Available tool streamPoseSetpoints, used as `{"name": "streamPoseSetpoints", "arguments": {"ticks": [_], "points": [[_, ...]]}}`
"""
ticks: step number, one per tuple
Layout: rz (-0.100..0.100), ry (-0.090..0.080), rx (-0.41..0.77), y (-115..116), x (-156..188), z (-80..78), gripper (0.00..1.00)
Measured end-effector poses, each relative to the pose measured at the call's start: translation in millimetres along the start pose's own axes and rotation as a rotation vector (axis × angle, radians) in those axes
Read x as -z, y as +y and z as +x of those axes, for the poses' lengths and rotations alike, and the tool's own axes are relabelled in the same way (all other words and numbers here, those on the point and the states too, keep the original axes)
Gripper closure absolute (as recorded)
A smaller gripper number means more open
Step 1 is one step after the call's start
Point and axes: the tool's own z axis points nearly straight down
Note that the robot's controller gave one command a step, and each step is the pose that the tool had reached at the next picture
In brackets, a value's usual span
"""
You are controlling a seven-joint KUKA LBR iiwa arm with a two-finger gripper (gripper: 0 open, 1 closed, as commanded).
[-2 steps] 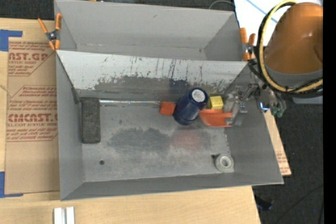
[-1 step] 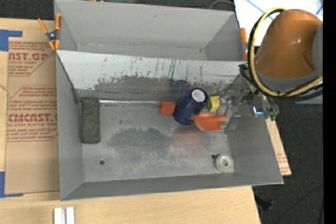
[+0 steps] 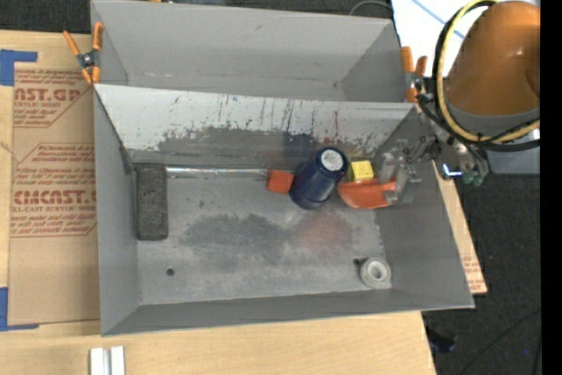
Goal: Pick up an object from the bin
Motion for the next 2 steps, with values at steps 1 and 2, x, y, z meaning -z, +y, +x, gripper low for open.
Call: {"name": "streamPoseSetpoints", "arguments": {"ticks": [1, 2], "points": [[0.0, 0.004, 0.086, 42, -24, -18.0, 1.0], [0.001, -0.003, 0.119, 72, -21, 6.5, 1.0]]}}
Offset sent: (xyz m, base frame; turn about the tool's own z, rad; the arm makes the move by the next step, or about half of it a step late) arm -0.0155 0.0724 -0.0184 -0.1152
